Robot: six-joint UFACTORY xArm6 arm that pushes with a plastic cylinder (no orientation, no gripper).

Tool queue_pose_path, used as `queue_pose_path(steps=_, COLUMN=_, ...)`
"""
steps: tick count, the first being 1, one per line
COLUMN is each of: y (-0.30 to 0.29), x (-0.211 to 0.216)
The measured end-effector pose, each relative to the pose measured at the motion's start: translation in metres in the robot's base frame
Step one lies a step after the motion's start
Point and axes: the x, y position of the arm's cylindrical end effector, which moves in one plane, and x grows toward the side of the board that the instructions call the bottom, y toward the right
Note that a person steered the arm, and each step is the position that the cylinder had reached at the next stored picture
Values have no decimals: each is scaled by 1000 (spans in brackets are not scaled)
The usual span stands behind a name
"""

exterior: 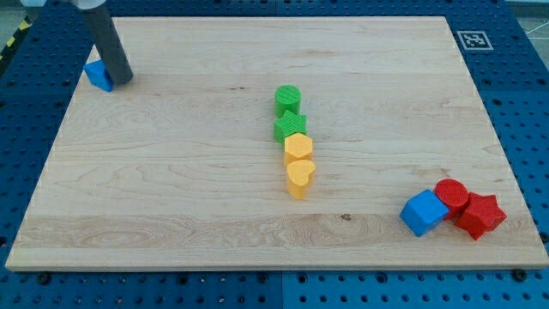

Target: Nudge the blue triangle up a bit

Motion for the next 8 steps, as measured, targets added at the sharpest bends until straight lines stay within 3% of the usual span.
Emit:
queue_pose_path(steps=2, y=-12, x=-100)
queue_pose_path(steps=3, y=-47, x=-106)
queue_pose_path(steps=6, y=-70, x=-96)
queue_pose_path(steps=8, y=-70, x=-5)
